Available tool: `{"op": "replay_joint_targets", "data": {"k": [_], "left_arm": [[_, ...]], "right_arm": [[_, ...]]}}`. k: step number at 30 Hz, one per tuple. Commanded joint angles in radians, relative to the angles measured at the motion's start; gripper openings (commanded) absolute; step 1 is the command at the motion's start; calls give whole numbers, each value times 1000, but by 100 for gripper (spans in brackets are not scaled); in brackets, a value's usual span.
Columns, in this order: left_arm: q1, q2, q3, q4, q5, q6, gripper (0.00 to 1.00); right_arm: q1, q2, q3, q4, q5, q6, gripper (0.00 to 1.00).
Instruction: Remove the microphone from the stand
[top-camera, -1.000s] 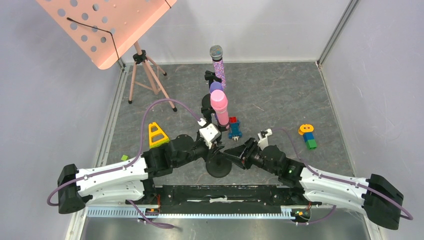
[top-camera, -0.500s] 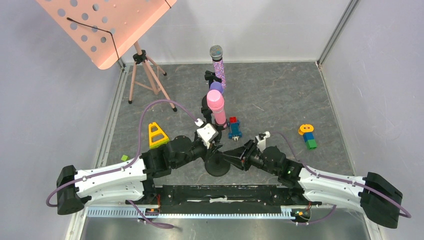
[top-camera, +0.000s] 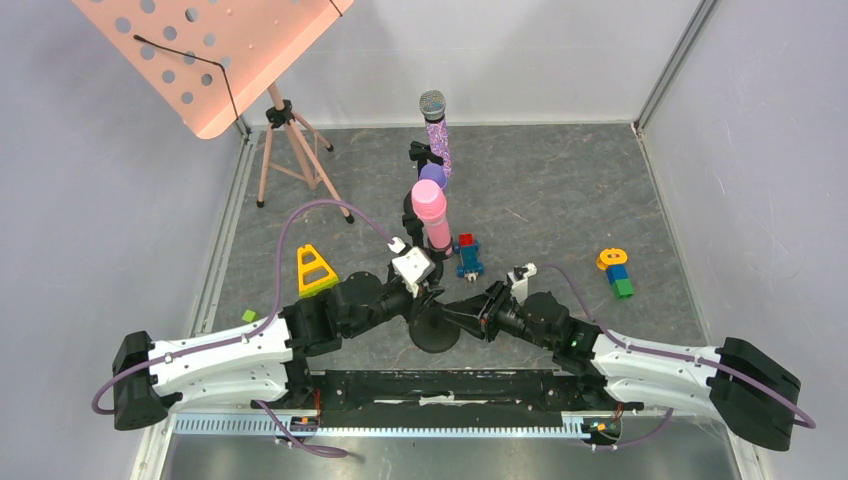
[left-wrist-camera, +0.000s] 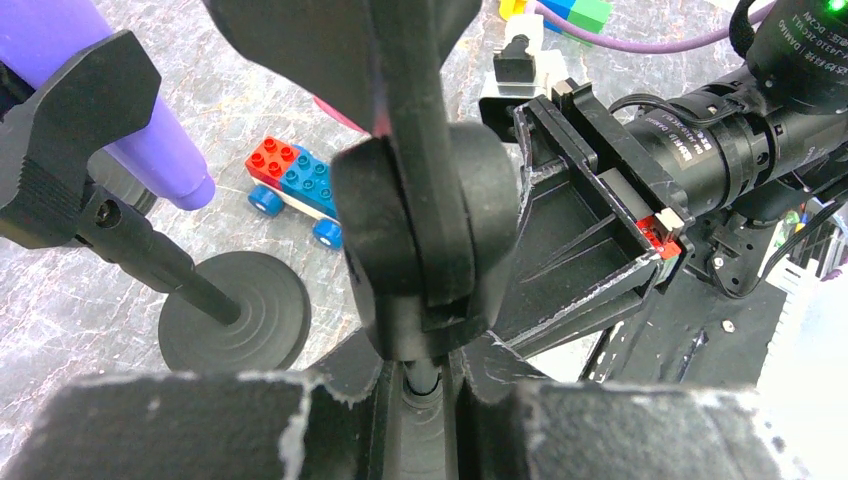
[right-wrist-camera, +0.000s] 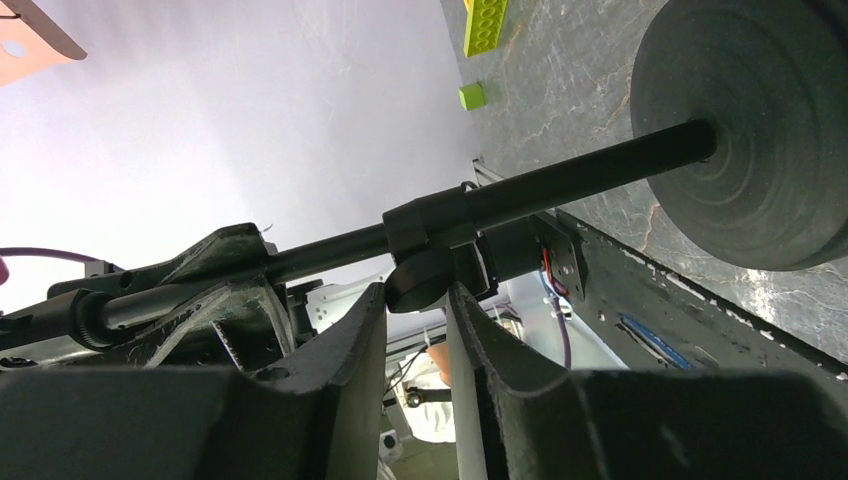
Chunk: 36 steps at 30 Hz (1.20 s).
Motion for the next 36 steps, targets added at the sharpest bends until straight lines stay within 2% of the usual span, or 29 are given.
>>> {"op": "replay_joint_targets", "data": {"k": [1,4,7,11,15,18,29,32,36], "left_arm": [[-4,-16,5,60,-34,-14,2],[-3,-14,7,60,-30,-14,2],[-3,-14,5,60,-29,-13,2],[-4,-14,6,59,-24,-14,2],[-3,-14,6,59,-21,-14,2],[-3,-17,5,59,-21,-14,2],[-4,-19,2,57,-16,-15,2],[-3,-20,2,56,-11,-17,2],[-3,-27,0,56,-9,-17,2]], "right_arm": [[1,12,8,82,-25,2,30],[1,13,9,81,-21,-8,30],[0,11,8,79,-12,-24,25],[1,12,6,75,-5,-47,23],[0,16,3,75,-5,-46,41],[0,12,1,72,24,-47,42],[-1,19,-5,51,66,-49,28],[-1,18,-12,45,78,-54,20],[-1,15,-18,31,91,-64,25]]}}
